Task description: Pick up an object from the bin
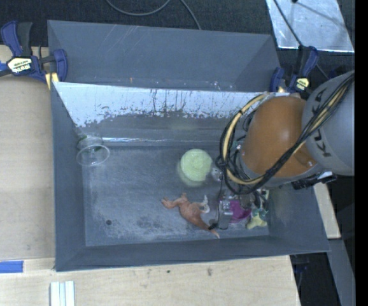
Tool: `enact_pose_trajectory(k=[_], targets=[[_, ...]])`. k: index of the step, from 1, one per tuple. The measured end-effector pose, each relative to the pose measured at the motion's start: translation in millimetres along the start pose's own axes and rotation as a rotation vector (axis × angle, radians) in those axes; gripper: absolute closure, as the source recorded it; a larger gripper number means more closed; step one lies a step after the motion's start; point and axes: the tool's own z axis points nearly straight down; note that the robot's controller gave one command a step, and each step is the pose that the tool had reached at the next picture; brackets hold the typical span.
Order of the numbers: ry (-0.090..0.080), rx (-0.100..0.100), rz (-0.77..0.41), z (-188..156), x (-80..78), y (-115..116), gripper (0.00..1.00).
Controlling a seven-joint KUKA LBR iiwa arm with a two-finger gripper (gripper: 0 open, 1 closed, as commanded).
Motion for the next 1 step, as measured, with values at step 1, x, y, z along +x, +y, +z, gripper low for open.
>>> enact_pose_trajectory(k=[1], targets=[[0.005, -0.001, 0.005, 3.3, -10.9, 42.1, 0.0]])
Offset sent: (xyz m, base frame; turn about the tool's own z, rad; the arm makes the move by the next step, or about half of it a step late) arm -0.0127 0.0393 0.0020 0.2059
